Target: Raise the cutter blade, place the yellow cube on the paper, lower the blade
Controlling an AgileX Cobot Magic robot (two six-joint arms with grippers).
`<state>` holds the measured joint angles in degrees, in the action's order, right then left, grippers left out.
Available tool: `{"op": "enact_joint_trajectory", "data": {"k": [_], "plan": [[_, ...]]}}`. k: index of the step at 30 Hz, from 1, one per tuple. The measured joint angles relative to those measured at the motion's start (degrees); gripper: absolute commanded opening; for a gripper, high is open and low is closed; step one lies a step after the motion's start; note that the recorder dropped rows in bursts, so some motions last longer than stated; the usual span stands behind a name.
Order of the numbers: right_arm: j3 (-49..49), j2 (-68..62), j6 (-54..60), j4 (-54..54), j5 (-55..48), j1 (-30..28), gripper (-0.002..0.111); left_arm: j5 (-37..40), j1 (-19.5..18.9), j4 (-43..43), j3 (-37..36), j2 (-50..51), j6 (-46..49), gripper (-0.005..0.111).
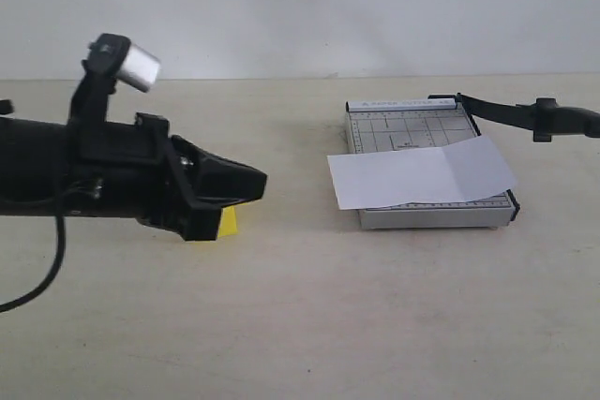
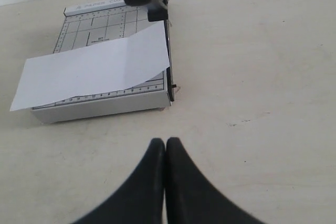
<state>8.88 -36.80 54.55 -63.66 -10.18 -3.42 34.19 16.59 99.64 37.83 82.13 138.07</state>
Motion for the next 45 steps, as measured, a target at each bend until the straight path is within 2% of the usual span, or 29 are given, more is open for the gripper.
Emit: {"op": "enact_joint_trajectory", "data": {"k": [5,8,14,22,27,45], "plan": [[0.00,0.00,-0.83,-0.19,0.38,0.00,0.000,-0.36,4.73,0.00,5.59,8.52,1.43,0.004],[0.00,0.00,-1.60,-0.19,0.43,0.00,0.000,-3.58,7.17,0.00,10.18,13.96,1.78,0.004],[0.00,0.00,-2.35,-0.34,0.43,0.00,0.000,-9.98,9.71,0.03,18.94,21.99,2.02,0.004],[0.00,0.00,-2.76,-0.34,-0.43,0.00,0.000,-15.84,10.18,0.12,29.12,28.69,2.34,0.004],[0.00,0.00,-2.76,-0.34,-0.43,0.00,0.000,-16.60,10.18,0.12,33.77,32.42,2.98,0.004],[0.00,0.00,-2.96,-0.34,-0.48,0.00,0.000,-17.53,13.13,0.12,43.57,44.54,3.98,0.004]]}}
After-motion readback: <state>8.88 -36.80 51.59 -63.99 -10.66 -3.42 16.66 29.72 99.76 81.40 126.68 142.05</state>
